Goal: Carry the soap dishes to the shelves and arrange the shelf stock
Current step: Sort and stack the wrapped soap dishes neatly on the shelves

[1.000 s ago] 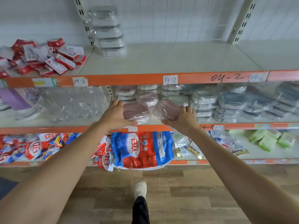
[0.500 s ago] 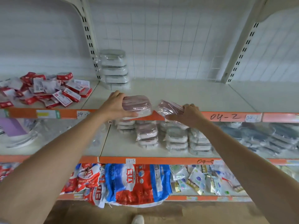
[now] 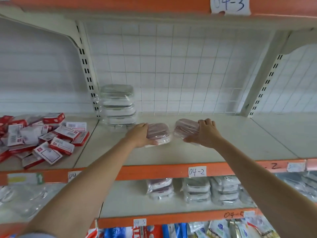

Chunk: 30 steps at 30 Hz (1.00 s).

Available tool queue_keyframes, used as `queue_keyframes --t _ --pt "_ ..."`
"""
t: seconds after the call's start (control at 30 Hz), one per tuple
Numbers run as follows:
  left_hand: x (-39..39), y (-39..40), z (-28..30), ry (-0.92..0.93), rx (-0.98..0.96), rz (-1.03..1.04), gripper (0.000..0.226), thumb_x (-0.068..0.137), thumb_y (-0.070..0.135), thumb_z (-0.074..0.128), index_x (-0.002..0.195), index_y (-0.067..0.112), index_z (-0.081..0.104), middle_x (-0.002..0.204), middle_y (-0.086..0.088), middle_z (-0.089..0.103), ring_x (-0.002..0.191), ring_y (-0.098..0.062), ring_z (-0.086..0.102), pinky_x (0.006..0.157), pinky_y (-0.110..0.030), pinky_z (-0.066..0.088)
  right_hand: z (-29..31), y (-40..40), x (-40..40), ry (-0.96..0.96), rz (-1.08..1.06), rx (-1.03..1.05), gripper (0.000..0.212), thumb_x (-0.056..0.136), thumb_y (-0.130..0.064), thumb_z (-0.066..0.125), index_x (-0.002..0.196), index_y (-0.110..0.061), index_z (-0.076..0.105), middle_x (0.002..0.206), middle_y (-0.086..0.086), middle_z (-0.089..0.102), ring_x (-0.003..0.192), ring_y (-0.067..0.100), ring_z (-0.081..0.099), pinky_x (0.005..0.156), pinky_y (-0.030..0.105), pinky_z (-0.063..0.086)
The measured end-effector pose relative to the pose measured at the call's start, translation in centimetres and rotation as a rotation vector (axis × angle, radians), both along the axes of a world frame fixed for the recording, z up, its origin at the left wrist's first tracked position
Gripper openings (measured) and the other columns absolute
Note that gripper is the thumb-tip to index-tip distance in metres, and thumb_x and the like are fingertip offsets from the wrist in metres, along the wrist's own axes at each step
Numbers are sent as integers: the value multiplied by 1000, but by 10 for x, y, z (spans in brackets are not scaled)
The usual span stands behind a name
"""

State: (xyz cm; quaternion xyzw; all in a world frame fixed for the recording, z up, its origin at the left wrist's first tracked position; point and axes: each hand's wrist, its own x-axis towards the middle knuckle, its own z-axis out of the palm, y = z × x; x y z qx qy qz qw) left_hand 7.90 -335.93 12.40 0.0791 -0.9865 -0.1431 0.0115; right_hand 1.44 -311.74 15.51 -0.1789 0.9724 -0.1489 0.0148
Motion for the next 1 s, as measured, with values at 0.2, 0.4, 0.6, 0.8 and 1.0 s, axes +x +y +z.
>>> queue_keyframes --t 0.2,0.4,0.6,0.8,1.0 --pt "-49 1 -8 -17 -17 -93 100 78 54 70 149 3 20 156 -12 22 143 -23 22 112 -29 21 0 5 -41 41 -88 18 95 68 -61 73 134 -4 37 133 12 36 126 29 32 102 36 33" --pt "-85 4 -12 -31 -40 -110 108 81 52 68 152 4 3 161 -11 0 149 -22 1 119 -30 7 4 1 -80 51 -59 -22 94 67 -61 74 134 -7 38 130 9 37 125 27 32 102 35 33" --pt "-112 -15 -9 -62 -90 3 108 81 55 66 153 9 0 162 -8 -3 149 -24 1 120 -37 9 6 -21 -106 75 47 -43 90 67 -60 74 133 -9 39 129 7 37 122 25 32 101 33 32" --pt "-110 -24 -16 -22 -145 34 105 81 60 63 154 13 3 162 0 4 148 -17 6 119 -39 14 0 -34 -121 63 122 -56 92 67 -59 75 135 -9 37 129 7 37 123 25 32 102 32 31" --pt "-93 -31 -19 6 -153 26 106 79 58 67 153 11 9 161 -1 12 147 -17 13 118 -35 18 -3 -54 -123 42 186 -58 96 69 -60 73 139 -8 33 133 9 35 125 27 31 104 34 31"
